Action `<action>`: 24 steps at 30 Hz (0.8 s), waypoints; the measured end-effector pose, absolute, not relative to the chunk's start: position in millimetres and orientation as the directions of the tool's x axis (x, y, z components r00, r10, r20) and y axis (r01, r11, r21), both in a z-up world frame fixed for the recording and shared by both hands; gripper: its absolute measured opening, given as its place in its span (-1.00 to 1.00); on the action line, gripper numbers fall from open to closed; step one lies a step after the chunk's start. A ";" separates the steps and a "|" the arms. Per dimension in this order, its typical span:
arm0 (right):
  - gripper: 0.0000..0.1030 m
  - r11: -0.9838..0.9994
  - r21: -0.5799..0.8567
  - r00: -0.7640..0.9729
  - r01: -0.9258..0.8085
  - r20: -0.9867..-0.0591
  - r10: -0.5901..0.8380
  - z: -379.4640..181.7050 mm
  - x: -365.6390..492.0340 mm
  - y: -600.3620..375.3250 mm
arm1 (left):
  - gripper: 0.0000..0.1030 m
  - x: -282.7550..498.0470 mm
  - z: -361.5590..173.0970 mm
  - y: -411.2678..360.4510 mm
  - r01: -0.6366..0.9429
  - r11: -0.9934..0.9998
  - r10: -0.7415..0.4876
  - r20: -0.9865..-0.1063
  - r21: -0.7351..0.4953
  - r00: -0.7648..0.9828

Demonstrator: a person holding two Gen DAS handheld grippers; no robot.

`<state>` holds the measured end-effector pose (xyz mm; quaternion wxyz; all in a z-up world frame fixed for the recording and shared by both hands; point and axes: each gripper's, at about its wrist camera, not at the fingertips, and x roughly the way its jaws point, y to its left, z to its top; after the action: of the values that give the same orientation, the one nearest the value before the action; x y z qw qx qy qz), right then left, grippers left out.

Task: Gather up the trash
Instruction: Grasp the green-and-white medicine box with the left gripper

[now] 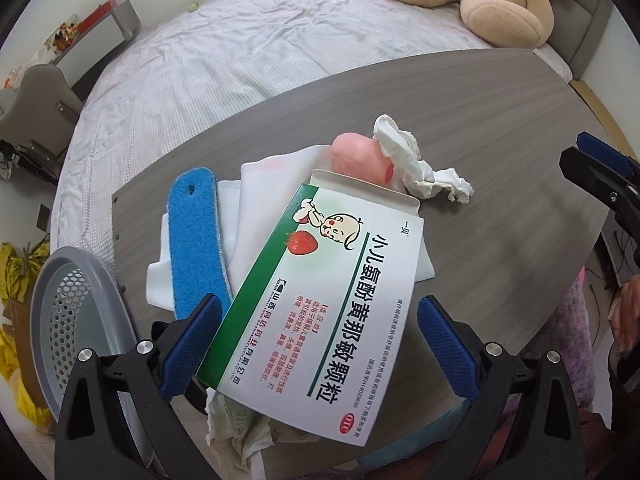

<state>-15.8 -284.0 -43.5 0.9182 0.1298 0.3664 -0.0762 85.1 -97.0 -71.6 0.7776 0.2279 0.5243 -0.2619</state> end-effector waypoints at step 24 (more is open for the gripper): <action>0.54 0.969 0.165 0.688 0.186 -0.725 -0.009 -61.6 8.4 -270.6 | 0.63 70.2 -45.0 -72.1 0.511 0.859 -0.247 -0.858 0.021 0.450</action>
<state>8.4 -270.6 -61.6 0.9118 0.1133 0.3911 -0.0534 70.2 -72.1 -45.0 0.8401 0.1395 0.4732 -0.2256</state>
